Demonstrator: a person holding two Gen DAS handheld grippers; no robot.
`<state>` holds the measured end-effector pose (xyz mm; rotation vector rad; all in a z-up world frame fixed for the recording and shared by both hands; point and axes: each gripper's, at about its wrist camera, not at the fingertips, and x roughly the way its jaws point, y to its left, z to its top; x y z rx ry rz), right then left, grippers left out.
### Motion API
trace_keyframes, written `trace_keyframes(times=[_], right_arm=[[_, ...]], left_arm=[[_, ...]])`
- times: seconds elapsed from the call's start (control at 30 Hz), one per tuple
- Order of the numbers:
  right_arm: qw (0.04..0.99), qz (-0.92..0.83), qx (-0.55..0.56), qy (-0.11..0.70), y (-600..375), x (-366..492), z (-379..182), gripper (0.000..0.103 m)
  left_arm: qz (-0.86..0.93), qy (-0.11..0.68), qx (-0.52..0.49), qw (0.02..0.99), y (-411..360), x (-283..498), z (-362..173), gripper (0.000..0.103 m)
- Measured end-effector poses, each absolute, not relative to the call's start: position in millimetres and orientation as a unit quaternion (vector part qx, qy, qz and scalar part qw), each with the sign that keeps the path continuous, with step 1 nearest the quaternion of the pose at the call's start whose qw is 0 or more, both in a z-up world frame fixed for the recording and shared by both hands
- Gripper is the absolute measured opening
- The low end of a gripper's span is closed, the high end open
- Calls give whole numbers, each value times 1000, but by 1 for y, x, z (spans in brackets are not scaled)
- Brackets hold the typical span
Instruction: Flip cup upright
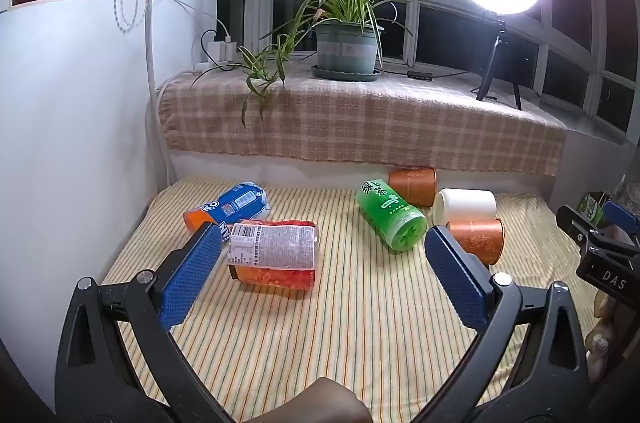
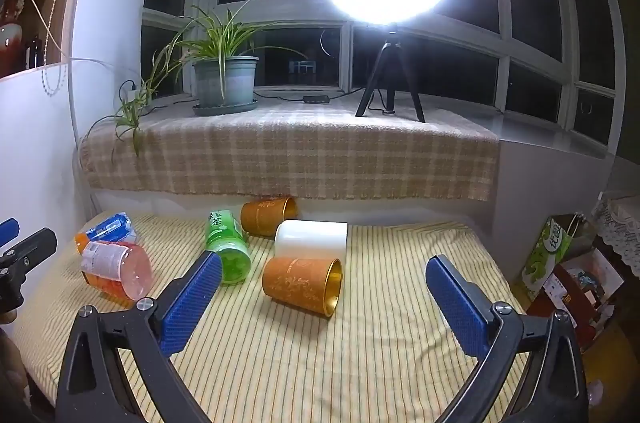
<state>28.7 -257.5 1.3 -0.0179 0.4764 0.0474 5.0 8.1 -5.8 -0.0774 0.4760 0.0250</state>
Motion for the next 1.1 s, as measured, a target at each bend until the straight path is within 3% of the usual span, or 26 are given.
trace_keyframes(times=[1.1], right_arm=[[968,-1,0,250,-224,21,-3,103]], left_arm=[[15,234,-34,972,13,6,-7,103]])
